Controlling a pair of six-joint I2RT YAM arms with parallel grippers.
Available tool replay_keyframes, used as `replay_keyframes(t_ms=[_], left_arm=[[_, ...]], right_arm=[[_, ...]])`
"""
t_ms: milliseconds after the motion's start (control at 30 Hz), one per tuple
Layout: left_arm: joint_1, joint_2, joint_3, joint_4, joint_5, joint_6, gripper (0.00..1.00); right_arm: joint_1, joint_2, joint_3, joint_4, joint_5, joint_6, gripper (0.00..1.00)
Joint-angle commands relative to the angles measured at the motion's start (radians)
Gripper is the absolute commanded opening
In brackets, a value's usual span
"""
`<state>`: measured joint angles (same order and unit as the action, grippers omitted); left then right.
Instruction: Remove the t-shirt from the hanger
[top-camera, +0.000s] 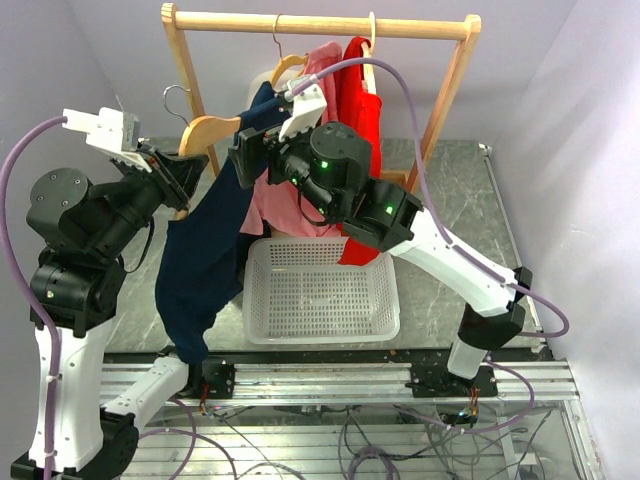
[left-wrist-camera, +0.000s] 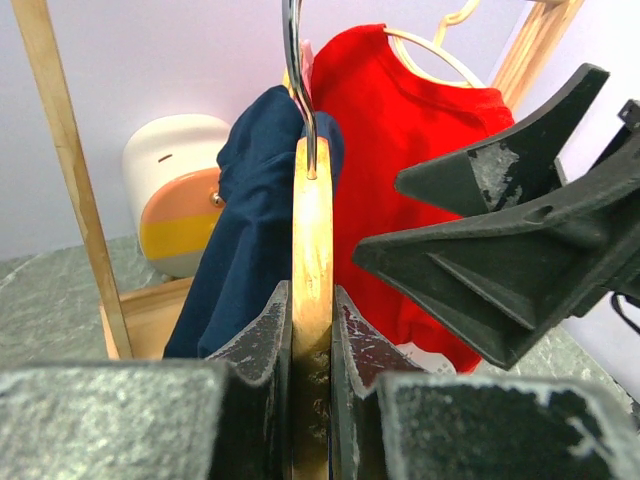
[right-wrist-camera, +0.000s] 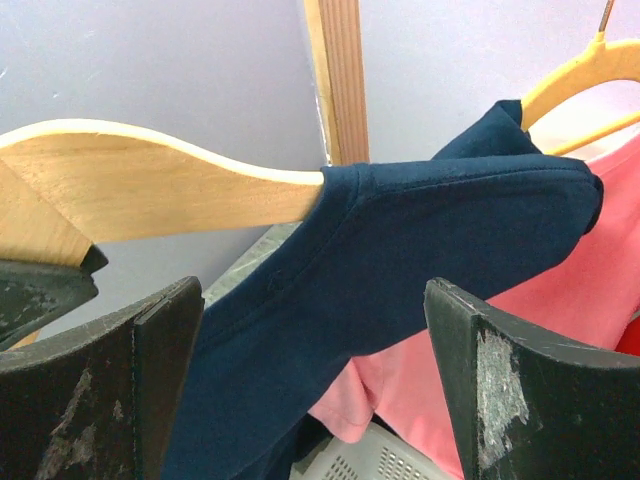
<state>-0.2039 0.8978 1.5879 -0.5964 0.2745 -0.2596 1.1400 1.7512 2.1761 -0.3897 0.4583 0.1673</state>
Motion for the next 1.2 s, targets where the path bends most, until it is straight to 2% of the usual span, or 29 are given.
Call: replay_keyframes(t_ms=[0, 233, 333, 433, 467, 500, 600, 967, 1167], left_arm=[[0.001, -0.022, -0.009, 0.093, 0.029, -0.022, 0.07], [0.001, -0.031, -0.017, 0.095, 0.044, -0.028, 0.07], [0.002, -0.033, -0.016, 0.093, 0.048, -0.029, 0.07], [0.001, -0.032, -0.009, 0.074, 0.036, -0.018, 0.07], [0.001, -0.031, -0.006, 0.069, 0.032, -0.015, 0.07], [0.001, -0.031, -0.002, 0.061, 0.031, -0.01, 0.07], [0.001, -0.03, 0.013, 0.046, 0.028, -0.002, 0.07], [0.002, -0.018, 0.115, -0.08, -0.041, 0.091, 0.07], [0.002, 0.003, 0.209, -0.146, 0.083, 0.149, 0.07]], right_arm=[[0.004, 0.044, 0.022, 0.057, 0.033, -0.011, 0.92], [0.004, 0.071, -0.002, 0.089, 0.064, -0.009, 0.84], [0.003, 0.059, -0.037, 0.117, 0.077, -0.008, 0.75], [0.003, 0.034, -0.076, 0.149, 0.087, -0.012, 0.58], [0.003, 0.025, -0.089, 0.16, 0.09, -0.015, 0.3], [0.003, 0.014, -0.102, 0.17, 0.106, -0.017, 0.09], [0.003, -0.003, -0.121, 0.187, 0.141, -0.037, 0.0], [0.004, -0.124, -0.159, 0.218, 0.208, -0.118, 0.0], [-0.005, -0.113, -0.089, 0.27, 0.387, -0.31, 0.0]])
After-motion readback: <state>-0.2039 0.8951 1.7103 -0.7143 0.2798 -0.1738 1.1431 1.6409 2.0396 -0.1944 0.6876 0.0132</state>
